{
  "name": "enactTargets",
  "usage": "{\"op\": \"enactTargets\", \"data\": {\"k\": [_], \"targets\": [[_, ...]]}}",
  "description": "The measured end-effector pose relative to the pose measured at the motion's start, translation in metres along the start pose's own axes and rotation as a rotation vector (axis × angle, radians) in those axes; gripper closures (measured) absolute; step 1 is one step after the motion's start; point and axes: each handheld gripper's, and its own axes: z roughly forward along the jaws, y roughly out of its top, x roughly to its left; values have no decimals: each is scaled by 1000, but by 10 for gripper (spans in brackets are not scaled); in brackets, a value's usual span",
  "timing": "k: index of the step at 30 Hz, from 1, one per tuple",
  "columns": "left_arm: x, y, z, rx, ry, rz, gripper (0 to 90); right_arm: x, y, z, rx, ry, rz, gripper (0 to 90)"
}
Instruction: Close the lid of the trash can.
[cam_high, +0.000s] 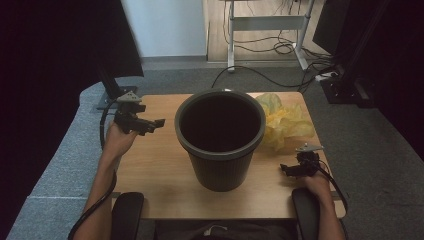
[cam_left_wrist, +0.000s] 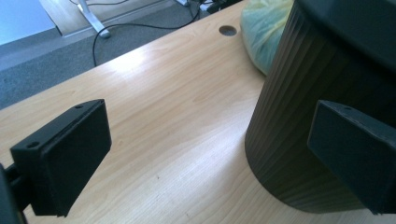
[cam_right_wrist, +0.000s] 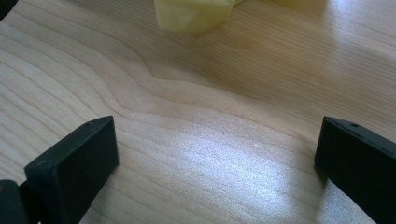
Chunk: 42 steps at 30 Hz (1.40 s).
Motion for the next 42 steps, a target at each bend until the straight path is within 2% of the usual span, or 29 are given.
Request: {"op": "enactTargets", "data": {"k": [8,19,23,31,42], "targets": [[4,-22,5,13,13,-1,0,0,0,0,2,1,-2,0],[8,-45,13,4,13,-14,0,0,0,0,2,1,-2,0],[12,-54,18,7,4,-30,0,0,0,0,1,1,-1,0],[18,-75,28,26,15,-49,0,0,0,0,1,1,-1,0],[20,-95,40,23,21,-74,0,0,0,0,0,1,0,0]]}}
